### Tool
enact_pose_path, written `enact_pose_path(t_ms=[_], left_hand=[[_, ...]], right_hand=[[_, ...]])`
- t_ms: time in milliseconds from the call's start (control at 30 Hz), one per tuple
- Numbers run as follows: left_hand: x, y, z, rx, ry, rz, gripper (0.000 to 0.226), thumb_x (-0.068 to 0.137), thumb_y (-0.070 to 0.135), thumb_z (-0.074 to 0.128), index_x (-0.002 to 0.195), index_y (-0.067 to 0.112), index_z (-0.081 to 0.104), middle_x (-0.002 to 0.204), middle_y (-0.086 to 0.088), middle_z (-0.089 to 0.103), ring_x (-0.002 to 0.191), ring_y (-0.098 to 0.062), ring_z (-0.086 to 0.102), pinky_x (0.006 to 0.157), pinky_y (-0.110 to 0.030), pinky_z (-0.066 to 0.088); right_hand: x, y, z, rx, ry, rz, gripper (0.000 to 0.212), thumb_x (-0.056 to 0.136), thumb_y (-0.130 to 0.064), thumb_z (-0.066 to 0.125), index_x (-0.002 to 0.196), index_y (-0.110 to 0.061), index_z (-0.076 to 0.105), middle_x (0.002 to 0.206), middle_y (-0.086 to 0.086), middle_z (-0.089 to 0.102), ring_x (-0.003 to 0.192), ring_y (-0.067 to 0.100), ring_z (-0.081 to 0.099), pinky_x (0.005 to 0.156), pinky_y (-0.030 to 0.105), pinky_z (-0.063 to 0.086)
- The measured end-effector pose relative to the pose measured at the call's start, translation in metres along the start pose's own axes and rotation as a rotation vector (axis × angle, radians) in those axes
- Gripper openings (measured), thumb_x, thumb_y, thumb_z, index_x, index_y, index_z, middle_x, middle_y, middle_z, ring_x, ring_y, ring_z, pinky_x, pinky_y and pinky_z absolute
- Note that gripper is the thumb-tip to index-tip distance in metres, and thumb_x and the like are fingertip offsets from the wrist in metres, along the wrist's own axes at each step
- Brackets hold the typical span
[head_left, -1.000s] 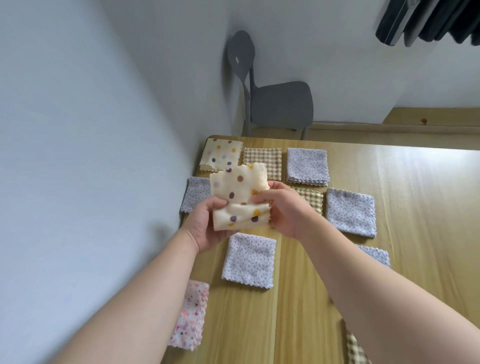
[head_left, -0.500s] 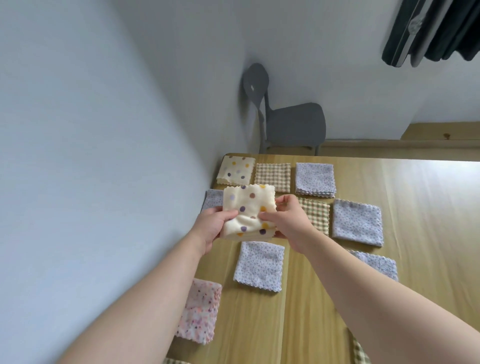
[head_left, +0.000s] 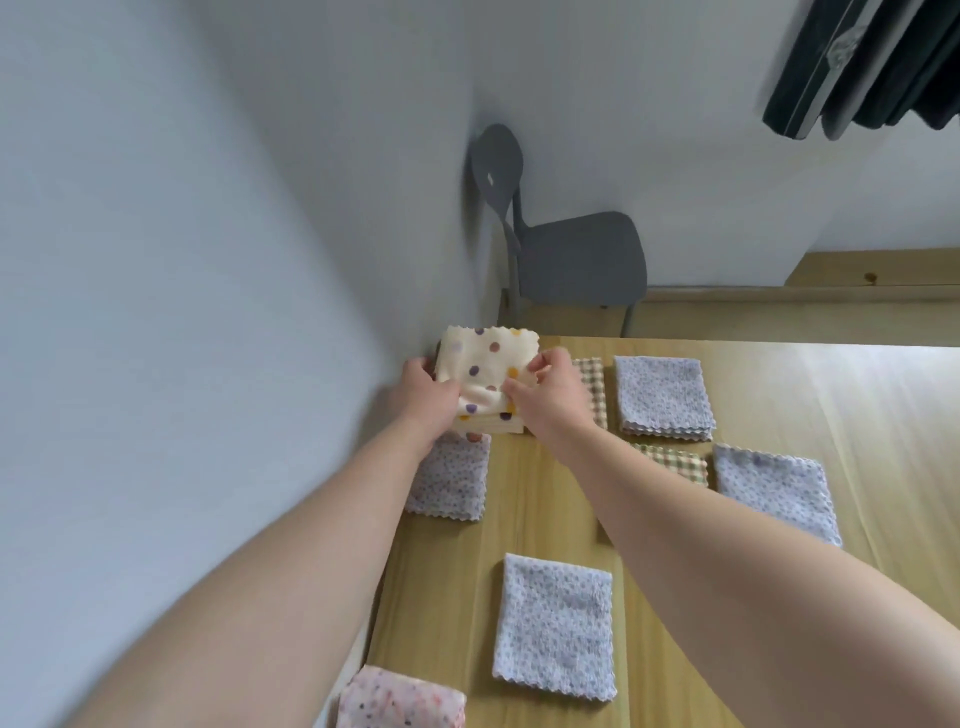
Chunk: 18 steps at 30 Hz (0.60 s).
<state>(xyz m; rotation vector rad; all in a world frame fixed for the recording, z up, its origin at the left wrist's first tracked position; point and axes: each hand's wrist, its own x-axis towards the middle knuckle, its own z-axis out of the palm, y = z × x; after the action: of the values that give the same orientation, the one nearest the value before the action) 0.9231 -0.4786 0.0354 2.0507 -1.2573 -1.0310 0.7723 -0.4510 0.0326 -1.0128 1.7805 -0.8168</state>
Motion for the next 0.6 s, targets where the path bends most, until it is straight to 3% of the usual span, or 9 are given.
enact_pose_path(t_ms=[67,167,333,600], left_hand=[[0.016,0.003,0.002,0.008,0.027,0.02,0.052,0.09,0.014,0.06,0.141,0.021,0.049,0.12,0.004,0.062,0.098,-0.019,0.058,0.074,-0.025,0.044],[0.038,-0.003,0.005,-0.012,0.058,0.017,0.052,0.093,0.01,0.058,0.143,0.018,0.047,0.134,-0.001,0.062,0.112,-0.022,0.061,0.081,-0.025,0.045],[0.053,-0.018,0.012,-0.012,0.083,-0.001,0.055,0.092,0.004,0.057,0.144,0.016,0.045,0.134,-0.006,0.062,0.116,-0.028,0.063,0.094,-0.036,0.055],[0.065,-0.029,0.025,-0.003,0.089,-0.009,0.049,0.094,0.008,0.055,0.141,0.017,0.046,0.135,-0.008,0.062,0.113,-0.03,0.066,0.097,-0.042,0.056]], right_hand=[[0.017,-0.006,0.008,-0.039,-0.013,-0.014,0.023,0.098,-0.023,0.058,0.117,-0.023,0.044,0.088,-0.006,0.053,0.069,0.014,0.059,0.053,0.031,0.05],[0.038,-0.007,0.024,-0.067,-0.026,-0.02,0.024,0.099,-0.024,0.056,0.119,-0.024,0.042,0.088,-0.008,0.051,0.069,0.014,0.06,0.053,0.032,0.05],[0.052,-0.003,0.04,-0.122,-0.065,-0.042,0.023,0.101,-0.027,0.055,0.12,-0.024,0.042,0.087,-0.007,0.053,0.064,0.01,0.058,0.048,0.026,0.041],[0.062,0.009,0.046,-0.184,-0.054,-0.056,0.024,0.101,-0.027,0.056,0.119,-0.023,0.041,0.102,0.004,0.06,0.067,0.015,0.058,0.047,0.028,0.041]])
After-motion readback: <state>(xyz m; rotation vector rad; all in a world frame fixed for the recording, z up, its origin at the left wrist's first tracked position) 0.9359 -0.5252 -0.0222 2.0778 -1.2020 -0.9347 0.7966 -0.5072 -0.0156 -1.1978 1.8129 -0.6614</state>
